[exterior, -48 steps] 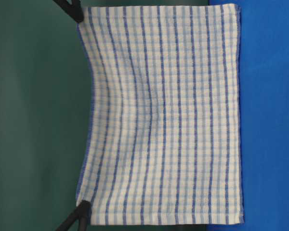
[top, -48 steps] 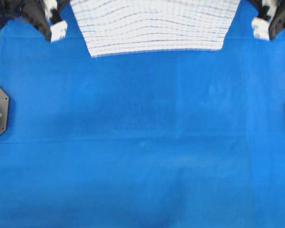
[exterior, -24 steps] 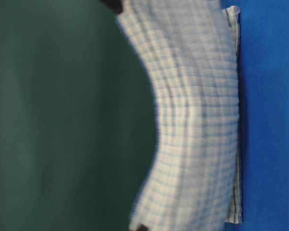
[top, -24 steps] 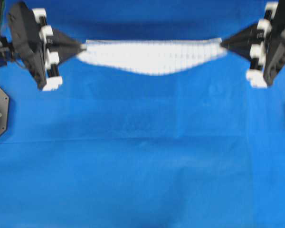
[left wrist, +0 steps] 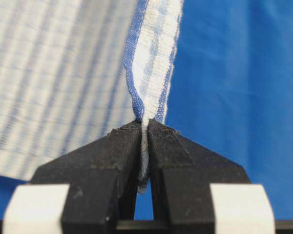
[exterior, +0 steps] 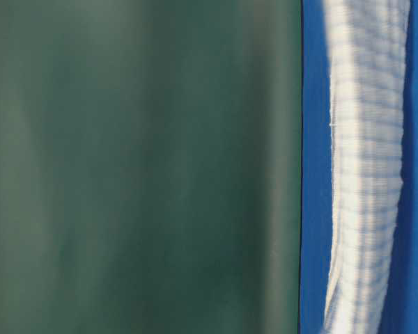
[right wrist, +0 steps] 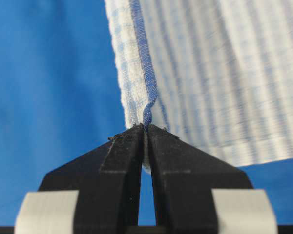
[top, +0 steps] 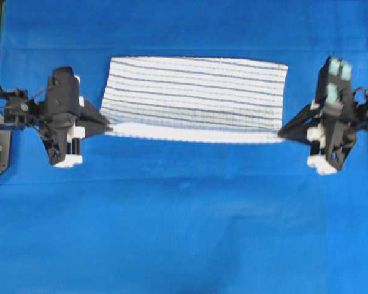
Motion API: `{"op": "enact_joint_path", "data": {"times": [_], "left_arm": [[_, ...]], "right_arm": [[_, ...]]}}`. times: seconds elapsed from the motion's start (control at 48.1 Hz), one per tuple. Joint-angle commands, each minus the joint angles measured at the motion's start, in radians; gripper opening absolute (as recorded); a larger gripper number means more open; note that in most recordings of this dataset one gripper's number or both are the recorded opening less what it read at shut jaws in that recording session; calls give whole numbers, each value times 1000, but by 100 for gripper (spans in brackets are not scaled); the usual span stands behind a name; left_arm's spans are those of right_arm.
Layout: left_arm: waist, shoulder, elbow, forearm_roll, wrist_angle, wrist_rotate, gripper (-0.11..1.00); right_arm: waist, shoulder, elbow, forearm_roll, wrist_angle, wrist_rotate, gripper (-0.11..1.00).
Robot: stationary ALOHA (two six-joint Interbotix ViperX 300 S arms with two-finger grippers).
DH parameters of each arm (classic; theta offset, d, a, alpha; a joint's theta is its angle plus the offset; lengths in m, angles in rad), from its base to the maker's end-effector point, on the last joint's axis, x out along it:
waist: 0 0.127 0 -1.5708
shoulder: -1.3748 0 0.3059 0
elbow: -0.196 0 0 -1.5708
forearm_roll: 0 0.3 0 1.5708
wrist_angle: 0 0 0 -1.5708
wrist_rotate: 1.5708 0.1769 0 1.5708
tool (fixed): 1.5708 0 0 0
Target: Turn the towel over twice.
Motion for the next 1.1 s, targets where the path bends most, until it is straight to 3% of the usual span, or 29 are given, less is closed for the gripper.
{"op": "enact_joint_path", "data": {"times": [0.0, 0.229, 0.541, 1.082], "left_arm": [[-44, 35, -14, -2, -14, -26, 1], [-147, 95, -32, -2, -20, -98, 1], [-212, 107, -44, -2, -20, -106, 1], [-218, 153, -91, -3, 2, -109, 1]], "right_arm": [[48, 37, -18, 3, -23, 23, 6], [129, 106, -44, 3, -26, 97, 6], [176, 114, -49, 3, 17, 156, 6], [179, 118, -52, -2, 54, 184, 6]]}}
